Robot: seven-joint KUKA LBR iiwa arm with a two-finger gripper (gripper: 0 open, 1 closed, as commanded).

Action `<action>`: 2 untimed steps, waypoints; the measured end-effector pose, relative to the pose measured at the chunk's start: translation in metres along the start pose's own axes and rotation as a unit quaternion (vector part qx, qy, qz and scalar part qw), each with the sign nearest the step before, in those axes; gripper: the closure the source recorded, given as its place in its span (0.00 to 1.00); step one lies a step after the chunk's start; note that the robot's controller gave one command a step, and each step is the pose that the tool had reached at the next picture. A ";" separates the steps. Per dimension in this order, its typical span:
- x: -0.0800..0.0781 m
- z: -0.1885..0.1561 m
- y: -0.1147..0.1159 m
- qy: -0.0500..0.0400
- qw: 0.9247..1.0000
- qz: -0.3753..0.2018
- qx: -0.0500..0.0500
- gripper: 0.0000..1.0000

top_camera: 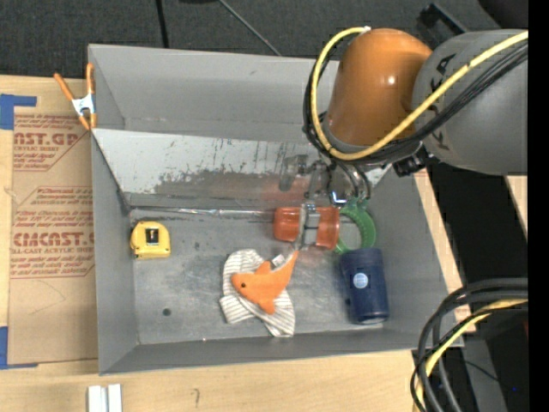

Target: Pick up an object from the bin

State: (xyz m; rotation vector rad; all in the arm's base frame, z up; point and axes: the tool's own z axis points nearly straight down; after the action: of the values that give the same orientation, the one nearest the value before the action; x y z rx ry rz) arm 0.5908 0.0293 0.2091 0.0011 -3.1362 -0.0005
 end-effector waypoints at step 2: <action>0.014 0.047 0.010 -0.007 1.000 -0.022 0.000 0.00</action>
Offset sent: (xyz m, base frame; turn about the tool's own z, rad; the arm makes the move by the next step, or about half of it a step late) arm -0.0397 0.0250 -0.1239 -0.1081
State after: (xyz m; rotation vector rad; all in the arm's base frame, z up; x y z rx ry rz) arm 0.5767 0.0392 0.1626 0.0691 -3.1491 -0.0001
